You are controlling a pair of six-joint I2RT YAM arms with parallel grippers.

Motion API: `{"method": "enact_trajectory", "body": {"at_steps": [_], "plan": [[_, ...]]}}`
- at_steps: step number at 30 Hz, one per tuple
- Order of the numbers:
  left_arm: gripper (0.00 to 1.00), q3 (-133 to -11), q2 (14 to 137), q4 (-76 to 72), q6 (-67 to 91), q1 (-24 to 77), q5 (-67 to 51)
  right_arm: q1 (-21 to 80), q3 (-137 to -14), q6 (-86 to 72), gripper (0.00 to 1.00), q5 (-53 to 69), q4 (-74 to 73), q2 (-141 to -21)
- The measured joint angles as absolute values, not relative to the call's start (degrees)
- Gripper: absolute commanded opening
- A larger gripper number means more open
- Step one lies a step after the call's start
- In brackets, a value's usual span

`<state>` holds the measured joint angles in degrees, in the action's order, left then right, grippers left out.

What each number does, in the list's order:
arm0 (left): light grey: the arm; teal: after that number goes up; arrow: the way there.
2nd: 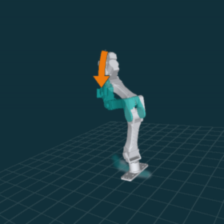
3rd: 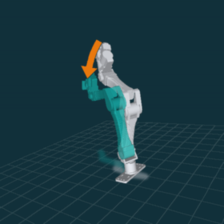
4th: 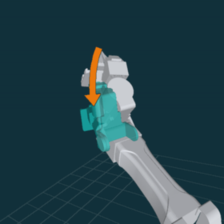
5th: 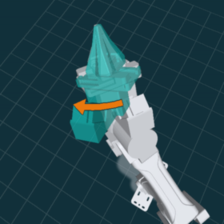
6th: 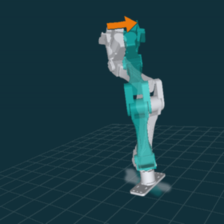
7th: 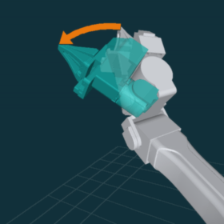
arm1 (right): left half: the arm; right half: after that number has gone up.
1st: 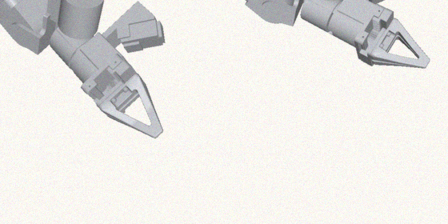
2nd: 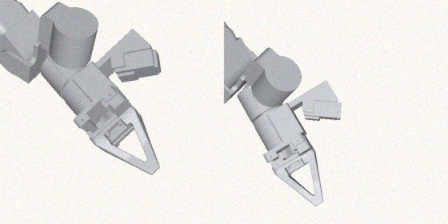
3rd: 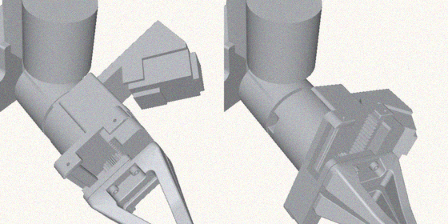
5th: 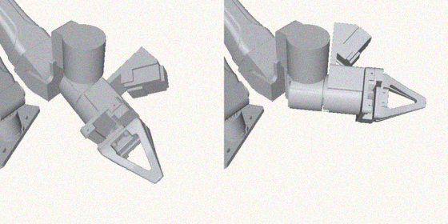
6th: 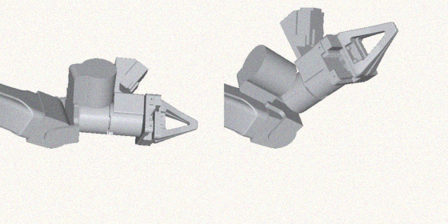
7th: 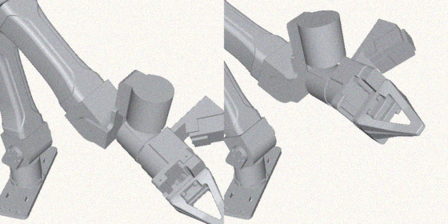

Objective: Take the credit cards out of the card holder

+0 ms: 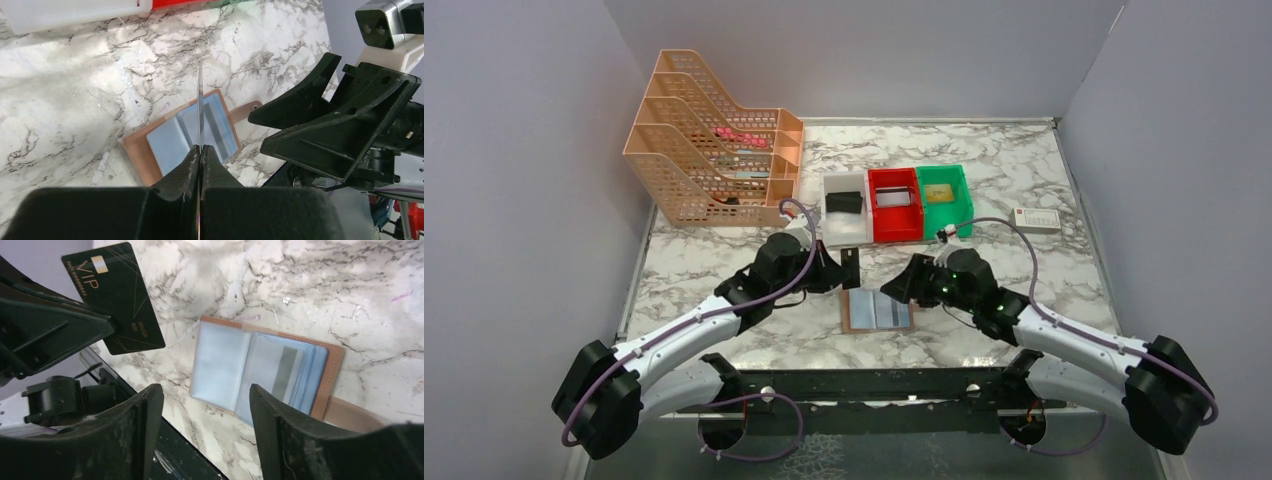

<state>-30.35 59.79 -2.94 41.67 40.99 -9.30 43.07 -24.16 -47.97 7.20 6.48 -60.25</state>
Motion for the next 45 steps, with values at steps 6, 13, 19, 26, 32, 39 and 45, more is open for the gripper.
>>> {"method": "enact_trajectory", "body": {"at_steps": [6, 13, 19, 26, 32, 39, 45], "plan": [[0.0, -29.0, 57.3, -5.9, 41.7, 41.0, -10.2, 43.1, -20.1, -46.4, 0.7, 5.0, 8.5, -51.2], [0.0, -28.4, 58.6, -13.5, 42.5, 41.0, -18.0, 42.5, -21.2, -43.0, 0.66, 9.3, 11.9, -51.9], [0.0, -28.4, 60.3, -16.6, 42.6, 41.0, -24.3, 40.1, -21.7, -43.2, 0.6, 18.4, 18.8, -57.3], [0.0, -28.4, 60.3, -19.7, 43.5, 41.0, -28.9, 35.1, -21.8, -44.5, 0.49, 28.9, 26.5, -59.7], [0.0, -28.1, 60.3, -22.5, 44.6, 41.0, -31.2, 33.8, -21.3, -47.6, 0.35, 36.3, 34.0, -62.8], [0.0, -27.9, 60.3, -24.4, 45.2, 41.0, -32.2, 32.4, -20.2, -49.9, 0.25, 40.0, 38.9, -62.1], [0.0, -27.3, 60.3, -24.8, 45.3, 41.0, -32.3, 31.4, -19.0, -50.6, 0.25, 40.6, 39.8, -60.9]]}}
